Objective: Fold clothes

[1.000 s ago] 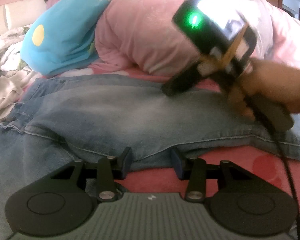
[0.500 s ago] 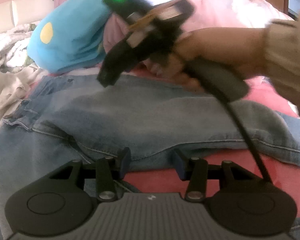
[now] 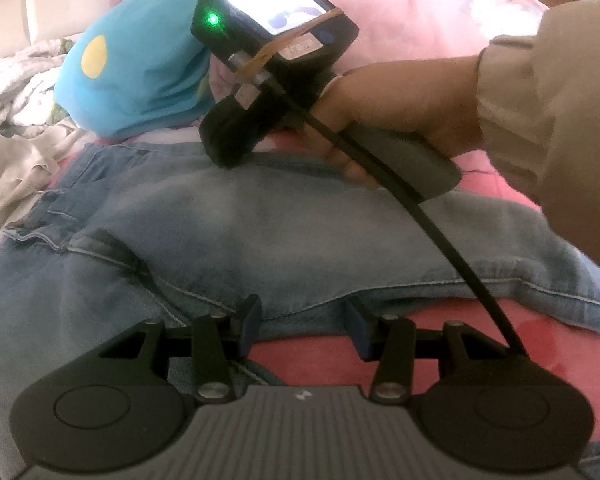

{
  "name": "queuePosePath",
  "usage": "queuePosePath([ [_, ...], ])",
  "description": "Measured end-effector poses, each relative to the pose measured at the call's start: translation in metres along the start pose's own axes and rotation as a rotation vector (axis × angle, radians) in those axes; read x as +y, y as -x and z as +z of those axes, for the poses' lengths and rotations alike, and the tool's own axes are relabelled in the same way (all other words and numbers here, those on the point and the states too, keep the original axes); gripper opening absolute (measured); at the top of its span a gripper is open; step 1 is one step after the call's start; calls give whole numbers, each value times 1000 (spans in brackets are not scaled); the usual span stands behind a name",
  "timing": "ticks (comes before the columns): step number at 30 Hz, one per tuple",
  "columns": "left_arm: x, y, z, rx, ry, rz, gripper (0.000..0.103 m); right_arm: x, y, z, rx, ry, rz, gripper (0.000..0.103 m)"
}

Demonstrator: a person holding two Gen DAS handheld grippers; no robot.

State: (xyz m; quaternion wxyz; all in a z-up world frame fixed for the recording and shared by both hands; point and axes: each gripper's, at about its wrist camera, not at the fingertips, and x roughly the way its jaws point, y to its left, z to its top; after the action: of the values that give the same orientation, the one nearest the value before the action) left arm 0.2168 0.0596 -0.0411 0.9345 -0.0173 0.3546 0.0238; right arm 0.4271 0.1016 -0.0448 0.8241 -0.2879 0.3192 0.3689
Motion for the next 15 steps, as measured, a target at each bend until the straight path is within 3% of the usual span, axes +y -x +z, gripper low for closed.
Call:
queuePosePath([
  [6, -1, 0, -2, -5, -12, 10, 48, -5, -2, -3, -30, -39, -20, 6],
  [9, 0, 1, -3, -8, -13, 9, 48, -11, 14, -3, -53, -89, -20, 15],
  [12, -2, 3, -3, -13, -16, 10, 48, -21, 56, -5, -92, -154, 4, 17],
  [15, -2, 9, -2, -28, -19, 11, 48, -35, 124, -22, -153, -202, -32, 30],
])
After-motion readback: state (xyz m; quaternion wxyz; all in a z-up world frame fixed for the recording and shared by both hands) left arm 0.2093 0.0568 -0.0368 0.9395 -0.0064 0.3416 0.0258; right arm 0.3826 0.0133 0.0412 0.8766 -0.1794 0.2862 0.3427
